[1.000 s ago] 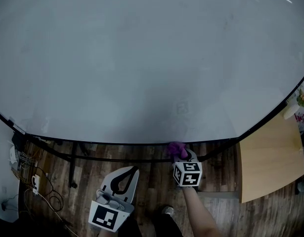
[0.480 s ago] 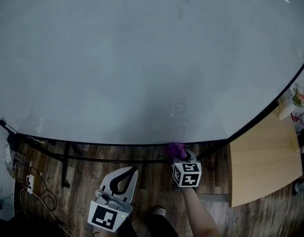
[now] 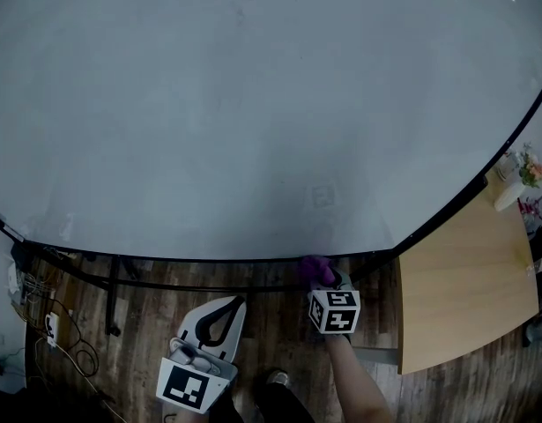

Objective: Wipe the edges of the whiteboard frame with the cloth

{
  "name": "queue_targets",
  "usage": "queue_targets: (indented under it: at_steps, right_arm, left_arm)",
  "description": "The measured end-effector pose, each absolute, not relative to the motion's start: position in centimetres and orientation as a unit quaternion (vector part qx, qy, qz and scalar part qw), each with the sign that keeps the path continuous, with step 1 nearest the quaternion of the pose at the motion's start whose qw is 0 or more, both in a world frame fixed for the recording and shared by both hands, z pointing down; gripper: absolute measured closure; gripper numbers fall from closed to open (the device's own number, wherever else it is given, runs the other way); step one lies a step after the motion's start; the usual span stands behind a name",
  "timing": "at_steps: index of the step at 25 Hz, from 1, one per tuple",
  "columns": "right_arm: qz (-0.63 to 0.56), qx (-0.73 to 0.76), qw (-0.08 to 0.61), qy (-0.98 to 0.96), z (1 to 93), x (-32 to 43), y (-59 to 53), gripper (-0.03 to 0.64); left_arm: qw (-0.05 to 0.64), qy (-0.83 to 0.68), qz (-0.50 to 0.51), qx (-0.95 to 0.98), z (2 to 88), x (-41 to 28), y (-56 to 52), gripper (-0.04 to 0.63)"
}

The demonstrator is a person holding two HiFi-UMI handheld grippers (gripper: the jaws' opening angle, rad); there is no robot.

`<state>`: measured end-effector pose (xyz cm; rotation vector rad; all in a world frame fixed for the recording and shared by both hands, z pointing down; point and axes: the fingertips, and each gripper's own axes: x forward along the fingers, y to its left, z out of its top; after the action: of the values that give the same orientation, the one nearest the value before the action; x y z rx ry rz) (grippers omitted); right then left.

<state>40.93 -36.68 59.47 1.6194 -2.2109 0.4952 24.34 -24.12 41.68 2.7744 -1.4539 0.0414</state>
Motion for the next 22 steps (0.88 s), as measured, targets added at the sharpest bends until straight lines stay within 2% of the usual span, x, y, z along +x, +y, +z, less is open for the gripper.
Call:
queue_targets:
  at_steps: [22]
  right_arm:
    - [0.187, 0.614, 0.173, -0.747, 59.9, 52.3, -37.9, 0.535]
  left_arm:
    - [-0.005, -0.447, 0.021, 0.894, 41.3, 32.0, -26.5, 0.578]
